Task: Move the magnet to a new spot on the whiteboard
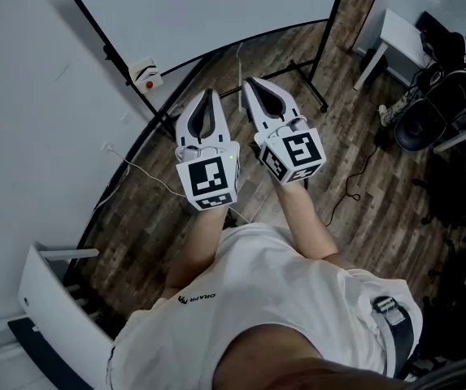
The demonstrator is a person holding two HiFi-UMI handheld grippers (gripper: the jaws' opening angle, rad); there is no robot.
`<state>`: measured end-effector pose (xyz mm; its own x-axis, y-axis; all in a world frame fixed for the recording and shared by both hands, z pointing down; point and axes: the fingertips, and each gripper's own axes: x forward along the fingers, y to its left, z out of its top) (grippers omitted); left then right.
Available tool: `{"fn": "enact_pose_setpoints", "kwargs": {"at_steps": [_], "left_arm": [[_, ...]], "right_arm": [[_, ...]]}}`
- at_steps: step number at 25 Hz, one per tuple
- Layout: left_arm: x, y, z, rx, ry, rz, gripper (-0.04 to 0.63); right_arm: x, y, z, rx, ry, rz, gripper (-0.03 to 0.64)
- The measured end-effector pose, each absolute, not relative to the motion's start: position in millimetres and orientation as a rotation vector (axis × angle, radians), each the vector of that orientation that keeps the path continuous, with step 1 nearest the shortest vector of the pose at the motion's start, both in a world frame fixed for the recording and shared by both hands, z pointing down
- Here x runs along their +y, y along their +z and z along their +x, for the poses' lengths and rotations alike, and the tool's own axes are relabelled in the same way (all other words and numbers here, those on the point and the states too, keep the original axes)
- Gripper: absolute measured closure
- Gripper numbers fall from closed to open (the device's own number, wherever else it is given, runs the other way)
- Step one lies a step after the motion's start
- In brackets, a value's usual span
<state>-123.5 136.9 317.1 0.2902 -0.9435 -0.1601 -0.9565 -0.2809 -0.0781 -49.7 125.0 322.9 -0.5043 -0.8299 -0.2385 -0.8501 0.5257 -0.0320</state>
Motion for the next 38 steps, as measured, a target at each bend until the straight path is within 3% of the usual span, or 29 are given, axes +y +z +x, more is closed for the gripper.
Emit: {"fn": "enact_pose_setpoints", "kwargs": {"at_steps": [38], "left_arm": [[131, 364, -61, 1.926, 0.017, -2.345, 0.593]], "right_arm": [[118, 354, 6, 2.665, 0.106, -1.330, 0.603]]}}
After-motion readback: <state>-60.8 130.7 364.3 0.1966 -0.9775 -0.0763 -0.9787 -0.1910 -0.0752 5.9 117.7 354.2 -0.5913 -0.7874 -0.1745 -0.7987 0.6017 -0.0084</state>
